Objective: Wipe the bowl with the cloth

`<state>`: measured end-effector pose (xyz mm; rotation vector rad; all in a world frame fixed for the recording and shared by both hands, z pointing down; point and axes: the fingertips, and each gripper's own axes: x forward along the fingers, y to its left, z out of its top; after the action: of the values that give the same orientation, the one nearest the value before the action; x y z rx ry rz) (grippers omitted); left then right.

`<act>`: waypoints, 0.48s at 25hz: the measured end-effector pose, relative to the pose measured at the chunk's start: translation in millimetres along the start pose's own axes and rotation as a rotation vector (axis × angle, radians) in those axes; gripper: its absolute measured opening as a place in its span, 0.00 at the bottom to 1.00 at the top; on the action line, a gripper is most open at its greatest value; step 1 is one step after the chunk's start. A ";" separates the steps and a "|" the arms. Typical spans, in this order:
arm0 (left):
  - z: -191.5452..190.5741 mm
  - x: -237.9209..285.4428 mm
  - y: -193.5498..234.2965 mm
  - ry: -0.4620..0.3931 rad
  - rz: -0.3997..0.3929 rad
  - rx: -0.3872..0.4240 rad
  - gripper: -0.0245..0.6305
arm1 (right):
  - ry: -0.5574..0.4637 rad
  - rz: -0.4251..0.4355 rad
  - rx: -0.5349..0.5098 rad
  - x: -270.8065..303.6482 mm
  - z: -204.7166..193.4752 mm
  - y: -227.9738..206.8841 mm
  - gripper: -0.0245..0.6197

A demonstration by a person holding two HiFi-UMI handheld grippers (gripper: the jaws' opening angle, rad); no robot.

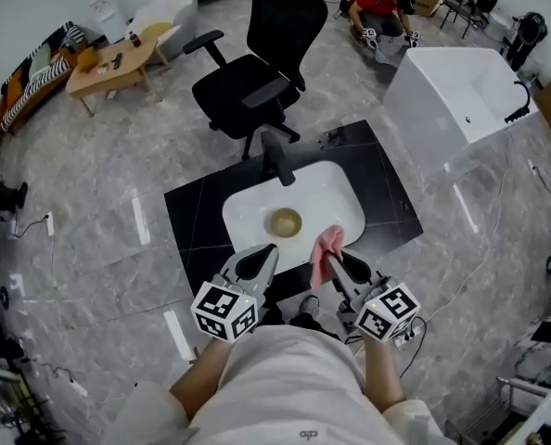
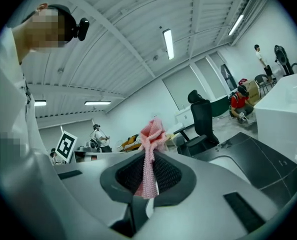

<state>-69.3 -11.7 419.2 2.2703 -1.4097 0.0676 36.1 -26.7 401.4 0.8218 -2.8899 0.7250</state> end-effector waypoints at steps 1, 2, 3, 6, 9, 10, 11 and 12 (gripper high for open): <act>1.7 -3.5 -9.2 -0.011 0.005 0.014 0.05 | 0.002 0.014 -0.017 -4.7 1.4 2.2 0.08; 2.3 -6.4 -18.2 -0.021 0.011 0.023 0.05 | 0.004 0.027 -0.036 -9.7 2.5 4.3 0.08; 1.8 -8.6 -26.6 -0.029 0.016 0.027 0.05 | 0.006 0.039 -0.053 -14.6 3.4 6.0 0.08; -3.4 -11.4 -46.8 -0.044 0.041 0.027 0.05 | 0.012 0.077 -0.089 -26.0 3.5 10.3 0.08; -8.2 -11.0 -66.1 -0.058 0.059 0.012 0.05 | 0.025 0.109 -0.119 -38.9 3.6 13.2 0.08; -9.8 -11.0 -71.6 -0.059 0.062 0.012 0.05 | 0.025 0.115 -0.125 -43.0 3.7 13.4 0.08; -12.1 -11.2 -76.2 -0.058 0.065 0.015 0.05 | 0.024 0.117 -0.128 -46.6 3.5 13.1 0.08; -14.6 -11.3 -80.3 -0.055 0.066 0.019 0.05 | 0.023 0.116 -0.130 -49.7 3.1 12.7 0.08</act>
<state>-2.8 33.1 400.3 2.2563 -1.5189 0.0397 72.4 5.4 384.7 0.6320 -2.9463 0.5436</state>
